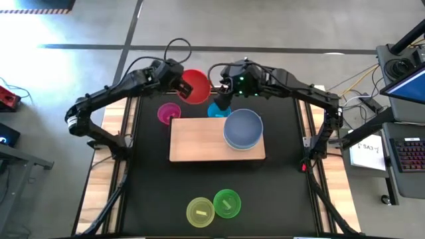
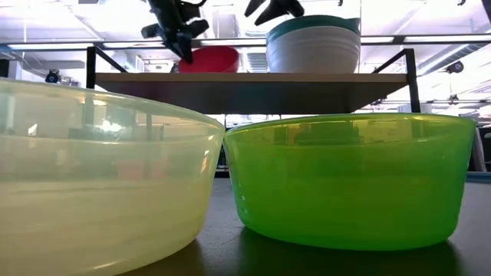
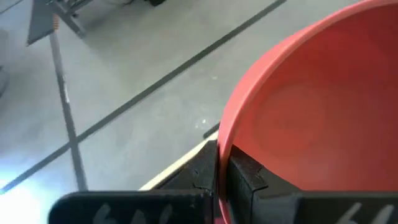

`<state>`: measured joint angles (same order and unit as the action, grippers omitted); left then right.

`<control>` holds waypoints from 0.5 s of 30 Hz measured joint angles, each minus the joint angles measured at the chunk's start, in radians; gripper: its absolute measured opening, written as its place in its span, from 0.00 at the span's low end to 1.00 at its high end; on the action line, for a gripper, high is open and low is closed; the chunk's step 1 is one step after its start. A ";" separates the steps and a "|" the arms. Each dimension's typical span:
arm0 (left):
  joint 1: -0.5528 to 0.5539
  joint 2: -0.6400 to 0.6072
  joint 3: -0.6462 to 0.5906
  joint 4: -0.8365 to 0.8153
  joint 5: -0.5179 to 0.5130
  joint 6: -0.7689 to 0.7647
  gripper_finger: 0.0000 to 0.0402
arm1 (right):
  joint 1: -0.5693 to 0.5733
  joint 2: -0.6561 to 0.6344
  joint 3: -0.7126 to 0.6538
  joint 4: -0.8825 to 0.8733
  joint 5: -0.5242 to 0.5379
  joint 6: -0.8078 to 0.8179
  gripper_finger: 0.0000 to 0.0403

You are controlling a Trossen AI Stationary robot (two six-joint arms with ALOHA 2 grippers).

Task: Place and stack bowls onto a shelf
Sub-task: Stack the large orange bowl on top of the large blue bowl on the shelf

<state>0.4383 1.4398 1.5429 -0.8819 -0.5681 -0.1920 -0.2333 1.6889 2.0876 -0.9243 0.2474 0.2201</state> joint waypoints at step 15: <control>0.016 0.020 0.000 0.149 0.143 0.059 0.00 | -0.068 0.038 0.000 0.026 0.090 -0.109 0.43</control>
<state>0.4545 1.4594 1.5429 -0.7330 -0.4251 -0.1328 -0.3012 1.7271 2.0872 -0.8986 0.3378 0.1109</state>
